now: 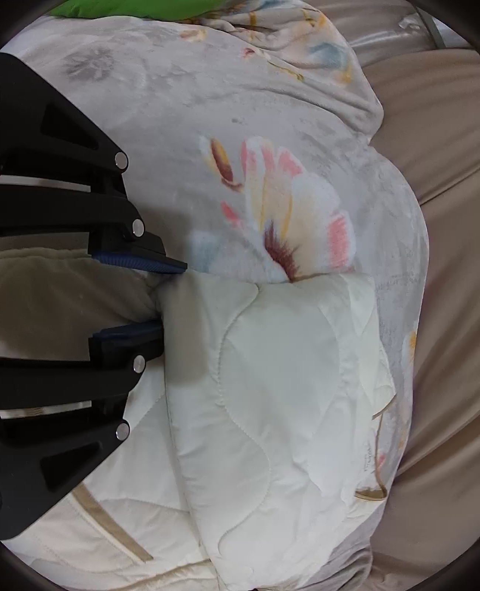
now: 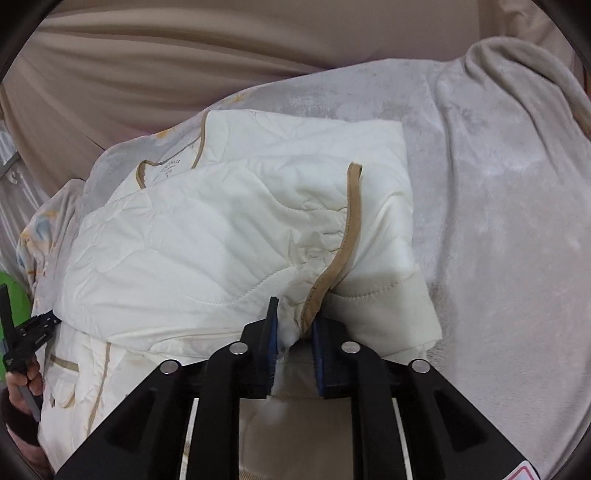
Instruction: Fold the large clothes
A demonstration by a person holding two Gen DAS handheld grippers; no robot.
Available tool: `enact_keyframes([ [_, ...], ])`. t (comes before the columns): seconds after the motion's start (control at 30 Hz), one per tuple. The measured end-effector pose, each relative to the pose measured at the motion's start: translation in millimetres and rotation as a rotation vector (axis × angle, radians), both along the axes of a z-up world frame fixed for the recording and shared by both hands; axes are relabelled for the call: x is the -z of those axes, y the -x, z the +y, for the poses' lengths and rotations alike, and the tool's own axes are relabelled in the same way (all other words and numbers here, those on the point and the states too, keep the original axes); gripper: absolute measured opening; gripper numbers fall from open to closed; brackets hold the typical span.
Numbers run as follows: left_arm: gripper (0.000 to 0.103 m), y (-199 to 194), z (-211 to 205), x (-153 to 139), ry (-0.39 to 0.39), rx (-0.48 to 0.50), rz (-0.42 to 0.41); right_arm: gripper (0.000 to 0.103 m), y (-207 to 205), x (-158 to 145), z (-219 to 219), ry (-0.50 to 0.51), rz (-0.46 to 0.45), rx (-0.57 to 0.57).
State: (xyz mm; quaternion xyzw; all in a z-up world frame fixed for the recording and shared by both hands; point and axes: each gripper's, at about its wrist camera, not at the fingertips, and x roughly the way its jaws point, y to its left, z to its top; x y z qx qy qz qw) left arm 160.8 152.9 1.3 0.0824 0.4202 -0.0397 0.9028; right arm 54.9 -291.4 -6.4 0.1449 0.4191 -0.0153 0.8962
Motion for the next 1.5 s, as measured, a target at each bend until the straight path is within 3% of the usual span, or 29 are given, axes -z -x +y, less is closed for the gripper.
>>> enact_keyframes([
  [0.1,0.026,18.6,5.3,-21.6,0.051,-0.004,-0.020,0.020,13.8,-15.2,-7.0,0.035,-0.011,0.045],
  [0.2,0.026,34.9,2.6,-59.6,0.086,0.016,-0.114,0.026,25.9,-41.9,-14.2,0.070,-0.083,0.087],
  [0.33,0.033,10.1,-32.5,-97.3,0.097,0.078,-0.208,0.027,2.6,-67.5,15.7,0.069,-0.150,-0.032],
  [0.4,0.033,-18.2,-54.6,-93.4,0.069,0.088,-0.199,0.027,-23.3,-65.3,42.5,0.097,-0.149,-0.100],
  [0.5,0.034,-71.2,-85.4,-63.5,0.027,0.083,-0.138,0.024,-61.3,-45.6,67.0,0.123,-0.102,-0.165],
  [0.53,0.034,-88.3,-91.7,-48.8,0.004,0.068,-0.114,0.019,-70.9,-37.5,71.4,0.141,-0.083,-0.169],
  [0.63,0.036,-113.3,-88.2,-13.9,-0.058,0.015,-0.087,0.018,-87.7,-9.5,55.3,0.224,-0.033,-0.120],
  [0.73,0.047,-115.2,-76.9,-4.5,-0.043,-0.003,-0.112,0.014,-85.9,4.2,22.6,0.163,-0.029,-0.077],
  [0.8,0.048,-116.5,-75.5,-3.6,-0.030,-0.006,-0.110,0.009,-84.3,7.3,13.6,0.124,-0.027,-0.061],
  [1.03,0.053,-116.5,-73.0,-0.4,-0.030,-0.022,-0.125,0.010,-83.1,16.4,33.2,0.255,-0.049,-0.046],
  [1.2,0.060,-119.9,-67.0,0.6,0.008,-0.039,-0.113,0.010,-81.9,17.4,25.5,0.203,-0.064,-0.041],
  [1.5,0.062,-118.8,-71.2,1.0,-0.020,-0.046,-0.124,0.010,-81.8,19.0,20.5,0.157,-0.072,-0.044],
])
